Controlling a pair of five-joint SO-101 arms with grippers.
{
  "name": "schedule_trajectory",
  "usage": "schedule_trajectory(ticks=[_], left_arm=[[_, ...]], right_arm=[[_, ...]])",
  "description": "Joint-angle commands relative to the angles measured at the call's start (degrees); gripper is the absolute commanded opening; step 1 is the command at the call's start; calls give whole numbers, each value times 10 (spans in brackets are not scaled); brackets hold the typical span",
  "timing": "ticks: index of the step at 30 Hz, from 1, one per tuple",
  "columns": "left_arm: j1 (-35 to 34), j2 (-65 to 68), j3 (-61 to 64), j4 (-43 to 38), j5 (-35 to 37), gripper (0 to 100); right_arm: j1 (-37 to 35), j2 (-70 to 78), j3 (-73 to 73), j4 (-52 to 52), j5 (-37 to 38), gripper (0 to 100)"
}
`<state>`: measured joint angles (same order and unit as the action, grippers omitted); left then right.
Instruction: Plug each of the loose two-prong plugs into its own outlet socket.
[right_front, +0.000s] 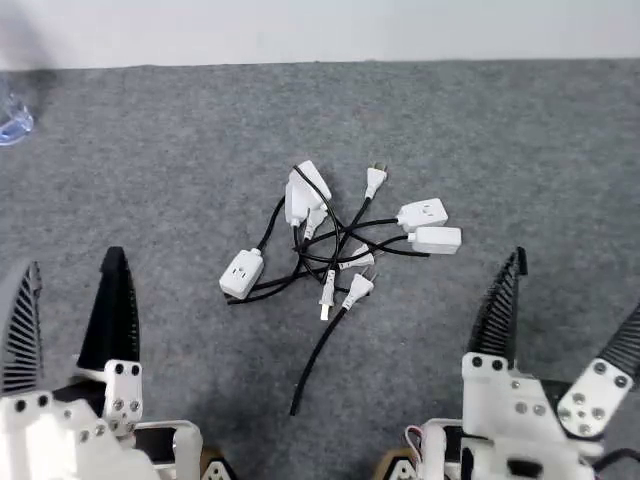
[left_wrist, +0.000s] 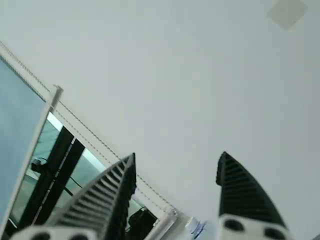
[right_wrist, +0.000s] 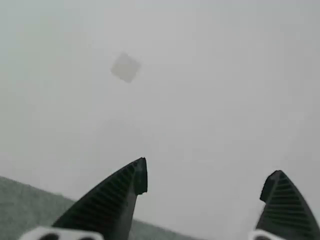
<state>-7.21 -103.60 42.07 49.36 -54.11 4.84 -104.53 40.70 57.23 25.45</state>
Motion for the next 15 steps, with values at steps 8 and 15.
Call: schedule_trajectory(ticks=[8,15], left_arm=[[24,-9,24,-35,128,246],[-131,-8,130,-63,385,246]], right_arm=[[327,5,-19,140,1,364],[365,5,-13,143,1,363]])
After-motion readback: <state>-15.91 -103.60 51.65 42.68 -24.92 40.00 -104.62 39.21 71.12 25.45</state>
